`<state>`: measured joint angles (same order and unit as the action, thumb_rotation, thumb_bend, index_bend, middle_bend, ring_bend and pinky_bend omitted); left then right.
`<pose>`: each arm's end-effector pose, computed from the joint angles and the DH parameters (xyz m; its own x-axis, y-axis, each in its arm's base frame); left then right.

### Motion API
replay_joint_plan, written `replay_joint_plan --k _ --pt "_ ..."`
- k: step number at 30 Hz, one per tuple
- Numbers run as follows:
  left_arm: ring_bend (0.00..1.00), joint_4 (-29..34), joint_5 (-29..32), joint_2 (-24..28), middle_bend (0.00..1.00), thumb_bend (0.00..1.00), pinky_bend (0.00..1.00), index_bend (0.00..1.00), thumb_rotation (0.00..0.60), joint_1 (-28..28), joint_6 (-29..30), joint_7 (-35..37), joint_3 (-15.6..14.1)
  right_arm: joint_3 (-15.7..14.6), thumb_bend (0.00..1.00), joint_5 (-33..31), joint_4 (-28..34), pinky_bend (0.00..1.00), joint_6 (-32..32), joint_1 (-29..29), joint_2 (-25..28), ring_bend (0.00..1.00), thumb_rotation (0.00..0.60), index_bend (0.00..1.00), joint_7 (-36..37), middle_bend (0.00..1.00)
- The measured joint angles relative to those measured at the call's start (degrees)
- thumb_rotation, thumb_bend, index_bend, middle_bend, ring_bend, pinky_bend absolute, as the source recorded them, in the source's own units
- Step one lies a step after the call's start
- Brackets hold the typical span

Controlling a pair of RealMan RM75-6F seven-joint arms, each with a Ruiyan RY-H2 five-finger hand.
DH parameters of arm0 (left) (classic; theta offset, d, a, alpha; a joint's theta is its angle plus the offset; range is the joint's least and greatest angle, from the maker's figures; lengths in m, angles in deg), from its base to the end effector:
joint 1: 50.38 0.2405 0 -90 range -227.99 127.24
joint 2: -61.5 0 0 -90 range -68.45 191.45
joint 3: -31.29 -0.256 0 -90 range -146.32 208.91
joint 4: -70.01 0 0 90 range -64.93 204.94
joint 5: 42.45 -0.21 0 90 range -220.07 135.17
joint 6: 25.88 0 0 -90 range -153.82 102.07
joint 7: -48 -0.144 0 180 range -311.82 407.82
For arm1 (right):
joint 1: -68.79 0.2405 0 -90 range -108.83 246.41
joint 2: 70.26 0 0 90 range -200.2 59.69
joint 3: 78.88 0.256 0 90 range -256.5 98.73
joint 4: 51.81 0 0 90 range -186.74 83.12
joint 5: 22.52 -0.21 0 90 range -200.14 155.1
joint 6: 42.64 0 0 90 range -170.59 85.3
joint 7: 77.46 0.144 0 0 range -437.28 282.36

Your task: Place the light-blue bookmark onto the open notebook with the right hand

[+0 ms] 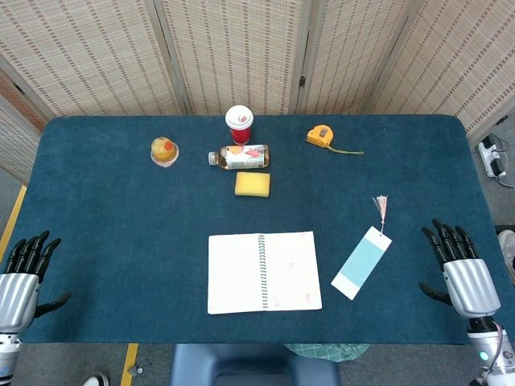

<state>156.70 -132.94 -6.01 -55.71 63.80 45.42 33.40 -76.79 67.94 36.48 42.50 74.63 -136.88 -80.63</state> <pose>-0.3096 0.1812 0.1531 0.4702 -0.0754 0.8793 0.8754 -0.0867 -0.4755 -0.3089 -0.1839 0.1453 0.4759 0.0005 0.8795 -0.8751 -0.0992 0.4736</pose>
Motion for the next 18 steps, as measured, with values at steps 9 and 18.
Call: replay_joint_plan --k 9,18 --pt "0.0 0.5 0.4 0.1 0.02 0.13 0.0 0.12 0.6 -0.1 -0.4 0.4 0.1 -0.8 0.0 0.1 0.1 0.0 -3.6 1.4 0.7 0.0 0.6 0.06 -2.1 0.0" --pt "0.0 0.5 1.9 -0.3 0.02 0.12 0.0 0.12 0.6 -1.5 -3.6 0.7 0.5 -1.2 0.0 2.0 0.1 0.0 -15.4 8.4 3.9 0.0 0.6 0.24 -12.1 0.0"
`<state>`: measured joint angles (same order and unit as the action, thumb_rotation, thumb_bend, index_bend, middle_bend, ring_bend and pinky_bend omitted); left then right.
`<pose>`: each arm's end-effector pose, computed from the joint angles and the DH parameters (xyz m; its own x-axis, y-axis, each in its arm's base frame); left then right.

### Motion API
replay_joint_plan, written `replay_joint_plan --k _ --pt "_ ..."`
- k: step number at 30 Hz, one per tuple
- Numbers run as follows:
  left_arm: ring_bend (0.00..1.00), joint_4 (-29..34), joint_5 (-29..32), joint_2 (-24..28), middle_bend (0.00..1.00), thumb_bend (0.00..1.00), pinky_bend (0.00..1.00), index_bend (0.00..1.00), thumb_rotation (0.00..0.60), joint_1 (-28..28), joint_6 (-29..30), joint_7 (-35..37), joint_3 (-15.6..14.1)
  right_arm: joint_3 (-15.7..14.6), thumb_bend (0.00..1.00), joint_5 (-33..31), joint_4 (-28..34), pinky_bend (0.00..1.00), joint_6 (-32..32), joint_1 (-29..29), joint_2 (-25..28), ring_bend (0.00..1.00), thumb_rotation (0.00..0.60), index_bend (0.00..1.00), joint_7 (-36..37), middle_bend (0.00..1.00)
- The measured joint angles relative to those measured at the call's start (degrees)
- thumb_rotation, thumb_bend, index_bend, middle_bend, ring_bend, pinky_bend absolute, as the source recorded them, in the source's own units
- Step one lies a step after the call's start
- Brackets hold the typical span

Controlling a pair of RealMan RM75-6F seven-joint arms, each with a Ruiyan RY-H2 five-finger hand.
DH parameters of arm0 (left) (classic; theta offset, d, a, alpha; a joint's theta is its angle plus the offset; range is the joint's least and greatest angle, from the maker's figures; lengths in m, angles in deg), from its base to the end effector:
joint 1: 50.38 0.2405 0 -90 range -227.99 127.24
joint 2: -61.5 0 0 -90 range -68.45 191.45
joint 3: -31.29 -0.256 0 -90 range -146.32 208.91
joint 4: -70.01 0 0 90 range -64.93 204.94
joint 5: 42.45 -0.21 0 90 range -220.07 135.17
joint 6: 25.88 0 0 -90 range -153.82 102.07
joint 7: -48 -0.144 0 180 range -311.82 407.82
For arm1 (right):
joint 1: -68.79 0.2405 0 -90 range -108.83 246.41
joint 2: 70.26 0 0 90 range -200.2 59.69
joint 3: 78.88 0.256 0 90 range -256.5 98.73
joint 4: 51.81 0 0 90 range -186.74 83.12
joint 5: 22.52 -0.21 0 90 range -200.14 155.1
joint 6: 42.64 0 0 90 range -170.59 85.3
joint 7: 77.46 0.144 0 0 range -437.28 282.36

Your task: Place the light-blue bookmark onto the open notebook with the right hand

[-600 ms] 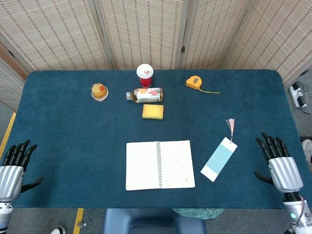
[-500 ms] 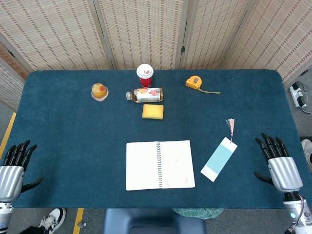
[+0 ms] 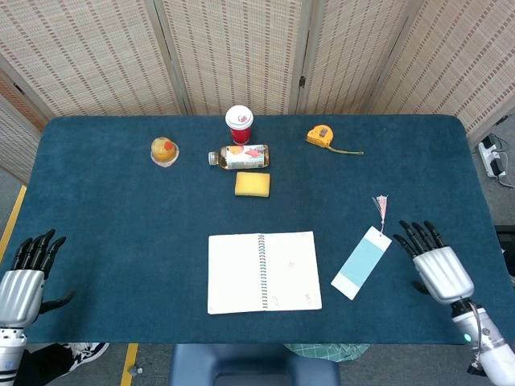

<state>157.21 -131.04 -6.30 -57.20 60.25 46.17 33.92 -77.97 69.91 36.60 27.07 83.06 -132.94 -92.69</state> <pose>-0.3099 0.1917 0.1459 0.4491 -0.0310 0.8929 0.8894 -0.0801 -0.4501 -0.3021 -0.2203 0.1296 0.7371 -0.1312 0.6629 -0.6668 -0.3012 0.6817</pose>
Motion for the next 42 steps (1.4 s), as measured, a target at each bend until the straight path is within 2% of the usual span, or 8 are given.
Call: replay_joint_plan --k 4,7,16,28,42 --pt "0.0 0.3 -0.4 0.0 0.02 0.12 0.0 0.12 0.6 -0.4 -0.3 1.1 0.0 -0.1 0.0 -0.6 2.0 0.0 -9.3 4.9 1.4 0.0 0.6 0.33 -6.3 0.0" --pt "0.0 0.3 -1.0 0.1 0.02 0.12 0.0 0.12 0.6 -0.6 -0.3 1.9 -0.2 -0.2 0.0 -1.6 2.5 0.0 -14.4 8.3 1.0 0.0 0.6 0.33 -9.7 0.0" --pt "0.0 0.0 -0.2 0.7 0.02 0.12 0.0 0.12 0.6 -0.3 0.0 3.6 -0.2 -0.3 0.03 -4.8 -0.3 0.0 -20.6 13.0 -5.4 0.0 0.6 0.33 -13.4 0.0" --pt "0.0 -0.3 0.0 1.1 0.02 0.12 0.0 0.12 0.6 0.4 1.2 4.4 -0.1 -1.3 0.03 -6.0 -3.1 0.0 -21.9 15.5 -9.8 0.0 0.6 0.33 -13.9 0.0" --pt "0.0 0.0 0.4 0.9 0.02 0.12 0.0 0.12 0.6 0.4 0.7 3.4 -0.1 -2.6 0.03 -6.3 -4.8 0.0 -21.2 16.2 -10.8 0.0 0.6 0.31 -13.1 0.0"
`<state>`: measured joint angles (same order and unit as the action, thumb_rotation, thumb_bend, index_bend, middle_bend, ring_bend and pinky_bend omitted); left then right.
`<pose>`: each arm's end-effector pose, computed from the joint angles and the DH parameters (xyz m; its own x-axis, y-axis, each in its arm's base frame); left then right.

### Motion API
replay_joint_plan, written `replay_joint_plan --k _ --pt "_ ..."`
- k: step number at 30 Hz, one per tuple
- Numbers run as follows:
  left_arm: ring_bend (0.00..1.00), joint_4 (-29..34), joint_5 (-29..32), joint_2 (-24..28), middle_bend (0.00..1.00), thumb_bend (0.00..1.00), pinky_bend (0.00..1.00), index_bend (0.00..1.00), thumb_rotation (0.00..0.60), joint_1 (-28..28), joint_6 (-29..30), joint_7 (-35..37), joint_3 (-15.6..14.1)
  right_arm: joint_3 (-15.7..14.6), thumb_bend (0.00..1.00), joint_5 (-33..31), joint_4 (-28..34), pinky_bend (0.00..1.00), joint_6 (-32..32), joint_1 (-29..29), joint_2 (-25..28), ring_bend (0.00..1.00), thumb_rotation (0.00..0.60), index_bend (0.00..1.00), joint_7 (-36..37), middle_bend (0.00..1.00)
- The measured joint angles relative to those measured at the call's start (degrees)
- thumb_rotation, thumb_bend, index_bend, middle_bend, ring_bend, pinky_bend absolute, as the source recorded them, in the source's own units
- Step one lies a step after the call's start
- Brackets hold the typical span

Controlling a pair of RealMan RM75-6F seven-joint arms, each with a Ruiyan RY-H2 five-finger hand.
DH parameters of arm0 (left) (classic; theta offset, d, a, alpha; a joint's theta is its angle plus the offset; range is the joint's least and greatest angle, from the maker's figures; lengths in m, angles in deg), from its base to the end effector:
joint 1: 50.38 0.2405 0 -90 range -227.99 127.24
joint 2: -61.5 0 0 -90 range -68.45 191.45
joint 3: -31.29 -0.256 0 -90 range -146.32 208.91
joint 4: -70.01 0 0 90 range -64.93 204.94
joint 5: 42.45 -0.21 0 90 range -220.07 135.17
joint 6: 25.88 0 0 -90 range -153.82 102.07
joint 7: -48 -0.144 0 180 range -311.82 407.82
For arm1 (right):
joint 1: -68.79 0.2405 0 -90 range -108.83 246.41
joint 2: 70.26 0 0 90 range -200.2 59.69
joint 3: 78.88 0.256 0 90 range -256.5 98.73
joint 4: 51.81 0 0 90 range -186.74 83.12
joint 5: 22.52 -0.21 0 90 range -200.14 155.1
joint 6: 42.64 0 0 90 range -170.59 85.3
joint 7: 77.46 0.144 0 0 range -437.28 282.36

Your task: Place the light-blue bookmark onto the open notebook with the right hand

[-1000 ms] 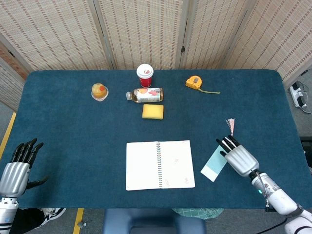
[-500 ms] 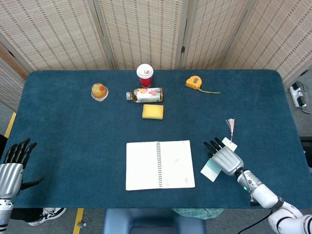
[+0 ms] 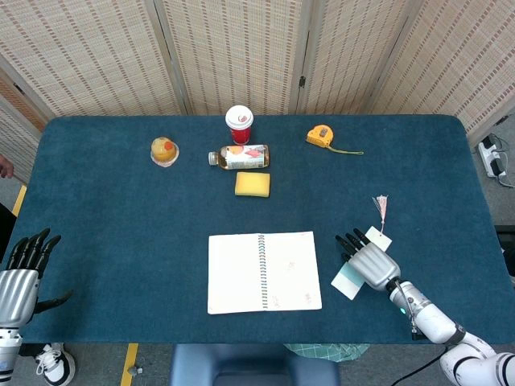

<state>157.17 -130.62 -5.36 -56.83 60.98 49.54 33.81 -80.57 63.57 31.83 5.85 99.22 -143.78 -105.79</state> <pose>-0.3131 0.1895 0.1532 0.4106 -0.0364 0.9111 0.9086 -0.0681 -0.4122 -0.2705 -0.2733 0.0316 0.8808 -0.2156 0.4215 -0.4626 -0.5814 0.6693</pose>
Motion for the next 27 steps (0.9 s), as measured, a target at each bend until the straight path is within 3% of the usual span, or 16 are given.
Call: replay_joint_plan --k 9,17,27 --pt "0.0 0.2 0.3 -0.1 0.02 0.12 0.0 0.12 0.6 0.0 -0.2 -0.8 0.1 -0.5 0.04 -0.4 -1.1 0.0 0.1 0.5 -0.6 0.0 0.6 0.31 0.4 0.0" --pt "0.0 0.1 0.4 -0.3 0.02 0.12 0.0 0.12 0.6 -0.1 -0.5 -1.3 0.0 -0.9 0.06 -0.2 -2.0 0.0 1.5 0.4 -1.3 0.0 0.6 0.44 0.5 0.0" --pt "0.0 0.2 0.4 -0.2 0.02 0.12 0.0 0.12 0.6 0.0 -0.3 -1.2 0.1 -1.0 0.06 -0.2 -3.0 0.0 2.9 0.2 -2.2 0.0 0.6 0.45 0.8 0.0"
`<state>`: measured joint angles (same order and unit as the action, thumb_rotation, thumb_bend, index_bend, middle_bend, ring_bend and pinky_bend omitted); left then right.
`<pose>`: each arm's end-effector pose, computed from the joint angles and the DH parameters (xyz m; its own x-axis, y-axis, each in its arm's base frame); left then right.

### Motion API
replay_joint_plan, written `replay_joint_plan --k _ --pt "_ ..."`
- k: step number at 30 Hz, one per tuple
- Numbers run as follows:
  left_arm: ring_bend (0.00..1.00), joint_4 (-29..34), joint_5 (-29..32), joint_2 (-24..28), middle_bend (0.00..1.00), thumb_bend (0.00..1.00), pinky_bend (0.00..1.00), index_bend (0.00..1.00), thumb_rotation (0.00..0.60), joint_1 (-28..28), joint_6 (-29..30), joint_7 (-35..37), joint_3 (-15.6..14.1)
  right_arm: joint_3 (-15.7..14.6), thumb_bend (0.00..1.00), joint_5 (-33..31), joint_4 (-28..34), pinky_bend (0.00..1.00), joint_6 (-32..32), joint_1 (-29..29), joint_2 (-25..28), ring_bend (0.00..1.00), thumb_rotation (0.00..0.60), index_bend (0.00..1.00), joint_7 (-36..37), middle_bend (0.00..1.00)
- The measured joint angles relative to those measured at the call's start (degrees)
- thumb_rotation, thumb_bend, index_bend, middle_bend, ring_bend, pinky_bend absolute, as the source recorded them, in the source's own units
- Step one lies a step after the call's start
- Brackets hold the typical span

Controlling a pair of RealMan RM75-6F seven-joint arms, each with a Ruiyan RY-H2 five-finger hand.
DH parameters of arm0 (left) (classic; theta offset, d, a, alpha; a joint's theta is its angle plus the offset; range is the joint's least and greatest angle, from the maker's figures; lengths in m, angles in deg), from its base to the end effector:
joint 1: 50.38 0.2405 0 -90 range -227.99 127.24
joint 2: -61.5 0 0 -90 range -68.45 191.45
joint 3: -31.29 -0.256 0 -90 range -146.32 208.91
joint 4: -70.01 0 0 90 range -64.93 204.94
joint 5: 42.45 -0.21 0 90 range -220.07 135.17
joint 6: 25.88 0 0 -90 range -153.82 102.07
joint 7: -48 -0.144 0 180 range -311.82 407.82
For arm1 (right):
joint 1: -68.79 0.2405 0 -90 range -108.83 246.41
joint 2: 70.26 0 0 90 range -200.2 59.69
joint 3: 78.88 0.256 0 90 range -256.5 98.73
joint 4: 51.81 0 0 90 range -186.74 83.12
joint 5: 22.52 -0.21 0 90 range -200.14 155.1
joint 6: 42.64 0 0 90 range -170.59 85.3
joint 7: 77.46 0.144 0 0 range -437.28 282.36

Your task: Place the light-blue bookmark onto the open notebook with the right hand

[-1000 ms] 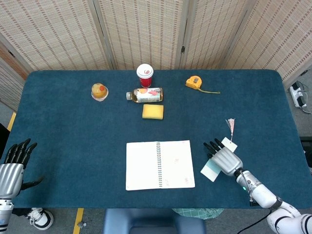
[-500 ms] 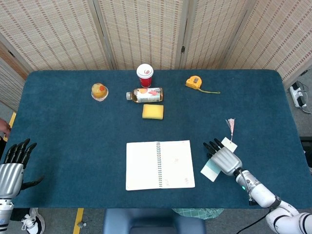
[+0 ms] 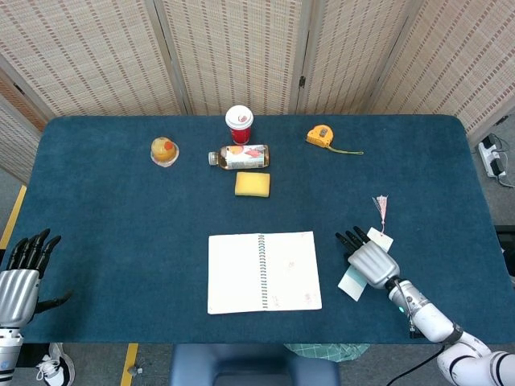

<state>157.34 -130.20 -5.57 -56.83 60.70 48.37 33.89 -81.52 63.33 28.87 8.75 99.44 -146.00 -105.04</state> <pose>-0.3133 0.1898 0.1518 0.4229 -0.0337 0.9055 0.9035 -0.0605 -0.4242 -0.2739 -0.2768 0.0273 0.8775 -0.1924 0.4393 -0.4654 -0.5629 0.6831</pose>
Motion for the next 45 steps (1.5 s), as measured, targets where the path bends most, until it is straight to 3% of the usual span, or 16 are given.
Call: replay_joint_plan --k 12,22,33,45 --pt "0.0 0.1 0.1 -0.1 0.02 0.12 0.0 0.12 0.6 -0.1 -0.5 -0.3 -0.1 1.2 0.06 3.9 2.6 0.0 3.6 1.4 1.4 0.0 0.6 0.45 -1.2 0.0" --pt "0.0 0.3 0.2 0.1 0.02 0.12 0.0 0.12 0.6 0.0 -0.6 -0.2 -0.2 2.9 0.06 10.9 3.8 0.0 3.1 7.6 -1.4 0.0 0.6 0.45 -4.7 0.01" --pt "0.0 0.4 0.1 0.2 0.02 0.12 0.0 0.12 0.6 0.2 -0.1 0.1 -0.2 0.4 0.05 21.9 -2.6 0.0 1.7 14.8 -7.7 0.0 0.6 0.41 0.4 0.01" --pt "0.0 0.1 1.2 -0.2 0.02 0.12 0.0 0.12 0.6 -0.1 -1.2 -0.5 0.0 -3.9 0.05 30.2 -14.1 0.0 8.2 18.9 -12.0 0.0 0.6 0.4 11.1 0.0"
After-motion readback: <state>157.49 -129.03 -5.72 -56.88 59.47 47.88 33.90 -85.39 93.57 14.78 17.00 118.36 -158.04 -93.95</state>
